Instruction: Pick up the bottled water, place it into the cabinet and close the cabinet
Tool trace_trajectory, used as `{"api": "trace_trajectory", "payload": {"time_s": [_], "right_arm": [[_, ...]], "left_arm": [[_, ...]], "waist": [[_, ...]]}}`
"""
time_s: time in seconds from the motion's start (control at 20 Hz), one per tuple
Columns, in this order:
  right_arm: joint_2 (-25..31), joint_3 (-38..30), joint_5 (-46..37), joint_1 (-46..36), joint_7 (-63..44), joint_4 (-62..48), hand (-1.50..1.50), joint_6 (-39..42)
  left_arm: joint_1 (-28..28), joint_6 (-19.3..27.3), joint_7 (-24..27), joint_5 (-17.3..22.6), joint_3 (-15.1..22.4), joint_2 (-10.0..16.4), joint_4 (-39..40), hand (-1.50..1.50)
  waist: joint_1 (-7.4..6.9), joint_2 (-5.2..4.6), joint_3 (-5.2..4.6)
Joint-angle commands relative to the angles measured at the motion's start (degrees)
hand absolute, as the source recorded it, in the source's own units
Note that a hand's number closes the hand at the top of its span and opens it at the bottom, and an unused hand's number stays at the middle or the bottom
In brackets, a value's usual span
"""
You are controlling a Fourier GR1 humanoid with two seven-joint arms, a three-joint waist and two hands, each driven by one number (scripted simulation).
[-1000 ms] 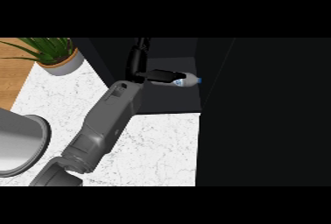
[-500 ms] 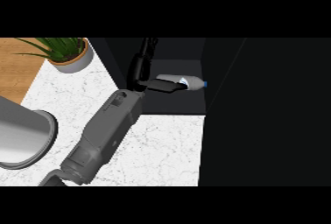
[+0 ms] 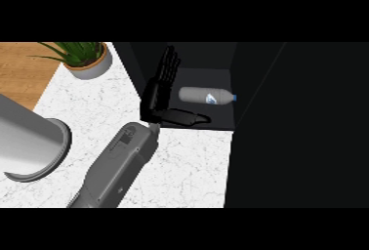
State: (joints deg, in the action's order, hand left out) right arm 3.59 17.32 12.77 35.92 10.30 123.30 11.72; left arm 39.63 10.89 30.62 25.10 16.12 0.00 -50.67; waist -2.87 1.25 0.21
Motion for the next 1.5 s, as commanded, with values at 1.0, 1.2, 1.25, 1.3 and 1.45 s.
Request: {"api": "trace_trajectory", "payload": {"time_s": [1.0, 1.2, 1.25, 1.3, 1.45], "right_arm": [[12.0, 15.3, -12.9, -0.8, -7.0, 10.5, 1.5, 9.5], [12.2, 20.2, -17.8, -1.2, -9.1, 14.5, 1.5, 8.8], [9.3, 23.9, -20.5, -2.8, -8.5, 11.5, 1.5, 7.5], [8.7, 25.7, -22.7, -3.1, -9.9, 11.1, 1.5, 6.8], [8.0, 25.9, -22.3, -5.4, -11.7, 10.8, 1.5, 7.6]], "left_arm": [[-59.2, 4.5, -9.8, 2.2, 6.2, 21.2, -74.4, -1.5], [-69.1, -1.9, -4.5, 6.3, 2.0, 24.7, -77.7, -1.5], [-71.4, -1.5, -5.6, 6.9, 1.5, 25.5, -80.3, -1.5], [-72.5, -2.2, -4.3, 6.3, 1.3, 25.4, -79.4, -1.5], [-75.2, -4.5, -3.7, 9.4, -1.0, 25.7, -81.9, -1.5]], "waist": [[0.91, -0.86, -0.26], [1.22, -0.84, -0.35], [0.75, -0.77, -0.35], [1.06, -0.83, -0.36], [0.66, -0.95, -0.36]]}}
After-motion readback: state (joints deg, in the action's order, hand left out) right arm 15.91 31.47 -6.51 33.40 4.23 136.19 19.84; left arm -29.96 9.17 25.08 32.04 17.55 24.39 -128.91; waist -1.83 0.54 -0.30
